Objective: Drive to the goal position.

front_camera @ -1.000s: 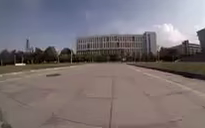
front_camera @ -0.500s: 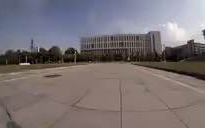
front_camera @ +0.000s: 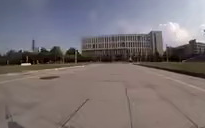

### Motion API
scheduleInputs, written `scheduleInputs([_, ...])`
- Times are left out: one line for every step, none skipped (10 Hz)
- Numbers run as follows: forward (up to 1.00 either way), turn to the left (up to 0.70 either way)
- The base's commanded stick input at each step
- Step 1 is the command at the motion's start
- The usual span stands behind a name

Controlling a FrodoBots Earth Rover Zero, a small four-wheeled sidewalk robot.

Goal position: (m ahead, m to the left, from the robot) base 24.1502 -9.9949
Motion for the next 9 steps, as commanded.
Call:
scheduleInputs([1.00,0.04])
scheduleInputs([1.00,0.04])
scheduleInputs([1.00,0.04])
scheduleInputs([1.00,0.04])
scheduleInputs([1.00,0.04])
scheduleInputs([1.00,0.04])
scheduleInputs([1.00,0.04])
scheduleInputs([1.00,0.04])
scheduleInputs([1.00,0.04])
